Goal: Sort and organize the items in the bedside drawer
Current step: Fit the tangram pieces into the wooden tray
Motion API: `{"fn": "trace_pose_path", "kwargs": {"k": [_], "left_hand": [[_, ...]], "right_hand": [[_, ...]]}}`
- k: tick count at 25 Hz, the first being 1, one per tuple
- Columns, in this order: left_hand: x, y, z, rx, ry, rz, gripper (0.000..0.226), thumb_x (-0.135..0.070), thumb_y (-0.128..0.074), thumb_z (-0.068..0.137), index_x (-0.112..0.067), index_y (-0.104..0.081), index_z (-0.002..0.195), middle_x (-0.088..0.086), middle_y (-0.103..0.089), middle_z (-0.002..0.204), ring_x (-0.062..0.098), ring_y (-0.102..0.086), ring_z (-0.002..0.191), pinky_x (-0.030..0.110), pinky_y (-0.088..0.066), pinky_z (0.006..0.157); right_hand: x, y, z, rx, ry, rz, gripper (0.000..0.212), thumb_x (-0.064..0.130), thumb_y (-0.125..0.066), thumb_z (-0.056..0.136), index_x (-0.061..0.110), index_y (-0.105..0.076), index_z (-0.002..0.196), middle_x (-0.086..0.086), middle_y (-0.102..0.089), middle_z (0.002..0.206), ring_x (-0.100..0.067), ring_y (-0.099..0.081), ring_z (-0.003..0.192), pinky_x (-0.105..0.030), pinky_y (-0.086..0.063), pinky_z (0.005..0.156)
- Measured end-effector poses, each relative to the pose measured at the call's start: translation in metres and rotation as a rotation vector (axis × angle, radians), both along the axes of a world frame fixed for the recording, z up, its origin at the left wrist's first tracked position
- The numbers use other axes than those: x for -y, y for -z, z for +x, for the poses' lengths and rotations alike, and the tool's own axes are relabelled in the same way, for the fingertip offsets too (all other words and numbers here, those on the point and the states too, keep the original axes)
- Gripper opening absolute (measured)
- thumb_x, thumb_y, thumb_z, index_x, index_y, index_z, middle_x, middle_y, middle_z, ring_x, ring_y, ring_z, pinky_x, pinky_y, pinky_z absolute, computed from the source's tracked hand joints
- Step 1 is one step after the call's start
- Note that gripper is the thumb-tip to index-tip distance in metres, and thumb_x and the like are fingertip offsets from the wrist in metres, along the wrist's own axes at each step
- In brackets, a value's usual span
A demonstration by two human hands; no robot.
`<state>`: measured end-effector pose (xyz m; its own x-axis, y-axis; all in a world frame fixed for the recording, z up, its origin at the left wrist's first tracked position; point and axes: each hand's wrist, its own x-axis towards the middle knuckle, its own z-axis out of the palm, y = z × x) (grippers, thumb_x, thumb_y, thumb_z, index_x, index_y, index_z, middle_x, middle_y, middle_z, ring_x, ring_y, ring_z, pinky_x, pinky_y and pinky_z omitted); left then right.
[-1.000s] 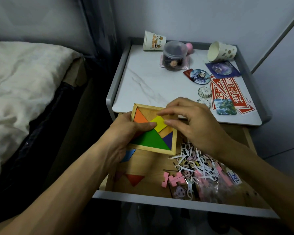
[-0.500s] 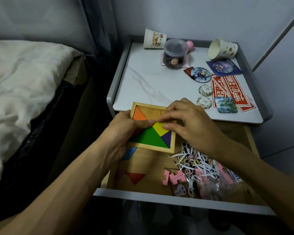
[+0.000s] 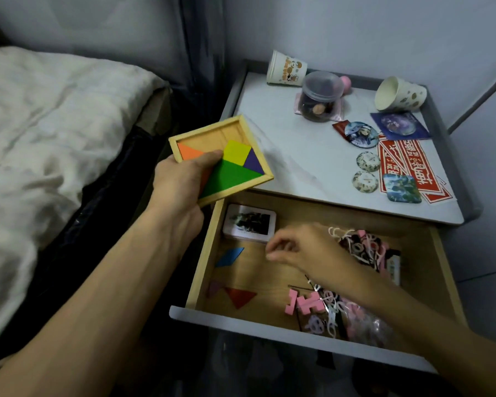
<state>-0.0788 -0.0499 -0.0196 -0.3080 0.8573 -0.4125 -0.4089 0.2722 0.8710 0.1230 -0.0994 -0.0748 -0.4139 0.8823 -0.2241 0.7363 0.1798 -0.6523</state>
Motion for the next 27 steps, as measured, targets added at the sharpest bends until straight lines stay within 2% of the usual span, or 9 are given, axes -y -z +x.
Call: {"fn": "trace_pose_path", "kwargs": {"k": [3,6,9,11,17,21,22,25,27], "left_hand": [[-0.001,-0.005,0.0,0.021,-0.046,0.011,0.034,-0.006,-0.076,0.079,-0.006,-0.068,0.112,0.009,-0.075,0.097,0.021,-0.073,0.083,0.041,-0.061,0.072],[-0.003,-0.008,-0.005,0.047,-0.077,0.011,0.032,-0.006,-0.075,0.08,-0.006,-0.068,0.111,0.009,-0.075,0.094,0.017,-0.073,0.074,0.035,-0.061,0.063],[-0.003,-0.01,-0.005,0.073,-0.086,0.014,0.033,-0.005,-0.075,0.079,-0.005,-0.067,0.112,0.009,-0.075,0.092,0.016,-0.073,0.069,0.032,-0.06,0.057],[-0.004,-0.012,-0.005,0.085,-0.087,0.014,0.032,-0.006,-0.076,0.079,-0.005,-0.067,0.111,0.008,-0.074,0.087,0.013,-0.071,0.061,0.026,-0.054,0.049],[-0.002,-0.015,-0.002,0.083,-0.087,0.002,0.033,-0.006,-0.076,0.079,-0.006,-0.066,0.111,0.007,-0.074,0.085,0.012,-0.071,0.058,0.023,-0.052,0.047],[-0.002,-0.013,-0.003,0.064,-0.086,0.002,0.036,-0.007,-0.077,0.079,-0.006,-0.066,0.113,0.008,-0.074,0.09,0.013,-0.072,0.062,0.023,-0.052,0.048],[-0.002,-0.013,-0.003,0.063,-0.087,0.004,0.036,-0.008,-0.077,0.079,-0.006,-0.066,0.113,0.008,-0.074,0.091,0.013,-0.072,0.063,0.023,-0.052,0.048],[-0.002,-0.014,-0.002,0.077,-0.081,0.003,0.036,-0.006,-0.077,0.079,-0.005,-0.066,0.113,0.008,-0.074,0.089,0.013,-0.071,0.06,0.023,-0.052,0.047],[-0.001,-0.015,0.0,0.075,-0.073,-0.002,0.036,-0.006,-0.076,0.079,-0.004,-0.066,0.114,0.008,-0.074,0.088,0.012,-0.07,0.058,0.022,-0.051,0.046]], "right_hand": [[-0.001,0.038,-0.041,0.095,-0.125,-0.041,0.023,0.026,-0.072,0.087,0.018,-0.071,0.108,0.009,-0.064,0.096,0.001,-0.06,0.082,-0.015,-0.051,0.072],[-0.005,0.063,-0.079,0.096,-0.066,-0.134,0.031,0.026,-0.072,0.086,0.016,-0.062,0.114,0.008,-0.057,0.103,-0.006,-0.058,0.086,-0.021,-0.05,0.07],[-0.002,0.073,-0.097,0.357,-0.175,0.021,0.02,0.02,-0.066,0.088,0.012,-0.06,0.106,-0.002,-0.056,0.109,-0.016,-0.054,0.092,-0.028,-0.045,0.077],[0.001,0.077,-0.1,0.402,-0.191,0.072,0.013,0.014,-0.062,0.089,0.011,-0.059,0.102,-0.004,-0.055,0.107,-0.017,-0.05,0.088,-0.028,-0.041,0.076],[0.001,0.095,-0.087,0.266,-0.209,0.049,0.01,0.011,-0.058,0.093,0.016,-0.062,0.101,0.01,-0.044,0.087,-0.002,-0.043,0.076,-0.021,-0.035,0.072],[0.005,0.084,-0.082,-0.156,0.185,-0.243,0.009,0.017,-0.057,0.095,0.01,-0.061,0.091,0.001,-0.057,0.071,-0.009,-0.057,0.06,-0.027,-0.046,0.057],[0.0,0.084,-0.08,-0.251,0.25,-0.286,0.013,0.023,-0.059,0.094,0.011,-0.063,0.09,-0.002,-0.061,0.073,-0.013,-0.062,0.063,-0.028,-0.049,0.059],[-0.009,0.081,-0.071,-0.177,0.222,-0.272,0.026,0.045,-0.056,0.091,0.023,-0.07,0.087,0.001,-0.07,0.077,-0.018,-0.069,0.082,-0.039,-0.052,0.08],[-0.01,0.075,-0.07,-0.139,0.198,-0.265,0.028,0.046,-0.055,0.092,0.022,-0.07,0.091,0.001,-0.072,0.084,-0.016,-0.068,0.085,-0.04,-0.05,0.084]]}}
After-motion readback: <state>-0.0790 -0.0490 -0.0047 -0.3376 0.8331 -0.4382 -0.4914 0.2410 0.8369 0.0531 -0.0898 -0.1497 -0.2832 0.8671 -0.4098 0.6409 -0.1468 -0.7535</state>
